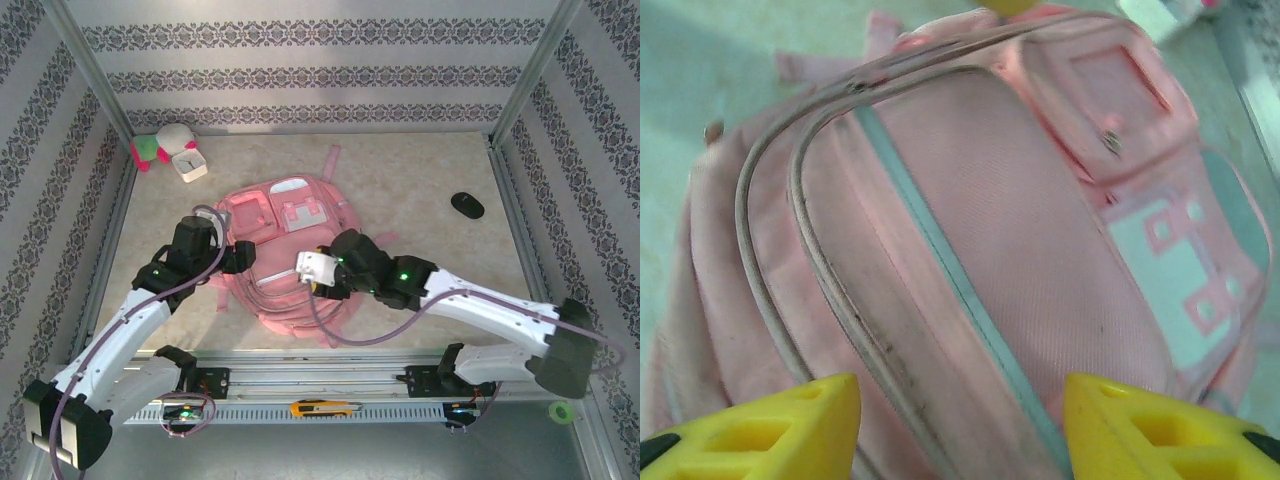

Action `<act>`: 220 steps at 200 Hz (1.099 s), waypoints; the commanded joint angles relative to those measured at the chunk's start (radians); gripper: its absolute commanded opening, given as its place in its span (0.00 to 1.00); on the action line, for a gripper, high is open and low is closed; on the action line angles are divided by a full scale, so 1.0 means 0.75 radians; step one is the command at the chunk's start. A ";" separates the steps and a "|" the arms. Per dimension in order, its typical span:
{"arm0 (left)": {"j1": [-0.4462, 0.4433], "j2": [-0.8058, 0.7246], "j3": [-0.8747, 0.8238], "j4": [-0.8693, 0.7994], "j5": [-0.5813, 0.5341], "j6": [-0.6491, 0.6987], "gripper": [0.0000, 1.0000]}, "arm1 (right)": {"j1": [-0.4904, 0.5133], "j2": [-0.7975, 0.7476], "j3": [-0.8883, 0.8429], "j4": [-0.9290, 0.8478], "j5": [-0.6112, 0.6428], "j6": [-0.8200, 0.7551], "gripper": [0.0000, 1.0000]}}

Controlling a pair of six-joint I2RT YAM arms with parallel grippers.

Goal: Pack books, pencil case, and school supplies into a backpack

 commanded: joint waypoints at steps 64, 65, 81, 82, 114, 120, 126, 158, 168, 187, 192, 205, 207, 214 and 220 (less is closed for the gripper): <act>0.062 -0.072 -0.002 0.027 0.064 -0.054 0.75 | 0.043 0.331 0.080 0.077 -0.115 -0.667 0.53; 0.062 -0.071 -0.004 0.027 0.065 -0.054 0.75 | 0.043 0.334 0.080 0.079 -0.112 -0.668 0.53; 0.068 -0.072 -0.015 0.041 0.077 -0.061 0.76 | 0.046 0.369 0.069 0.127 -0.064 -0.686 0.52; 0.068 -0.070 -0.014 0.041 0.078 -0.063 0.76 | 0.046 0.372 0.069 0.131 -0.061 -0.687 0.52; 0.076 -0.072 -0.024 0.062 0.091 -0.084 0.76 | 0.047 0.424 -0.010 0.274 -0.014 -0.763 0.45; 0.077 -0.072 -0.026 0.061 0.087 -0.083 0.76 | 0.047 0.432 -0.025 0.309 -0.001 -0.774 0.45; 0.081 -0.072 -0.026 0.060 0.086 -0.081 0.76 | 0.047 0.438 -0.045 0.348 0.015 -0.782 0.45; 0.101 -0.071 -0.038 0.080 0.134 -0.033 0.71 | 0.038 0.404 -0.095 0.467 0.059 -0.831 0.03; 0.107 -0.071 -0.060 0.111 0.196 0.011 0.70 | 0.023 0.367 -0.096 0.444 0.033 -0.845 0.00; 0.108 -0.075 -0.115 0.193 0.340 0.154 0.66 | -0.028 0.279 -0.074 0.327 -0.048 -0.858 0.00; 0.108 -0.080 -0.131 0.212 0.376 0.194 0.65 | -0.046 0.253 -0.065 0.290 -0.075 -0.855 0.00; 0.107 -0.089 -0.163 0.281 0.515 0.354 0.55 | -0.105 0.188 -0.041 0.199 -0.156 -0.843 0.00; 0.107 -0.091 -0.168 0.291 0.545 0.396 0.53 | -0.116 0.179 -0.035 0.186 -0.169 -0.841 0.00; 0.106 -0.104 -0.174 0.318 0.647 0.544 0.49 | -0.149 0.154 -0.021 0.144 -0.207 -0.830 0.00; 0.105 -0.117 -0.173 0.328 0.708 0.661 0.47 | -0.182 0.137 -0.008 0.118 -0.235 -0.822 0.00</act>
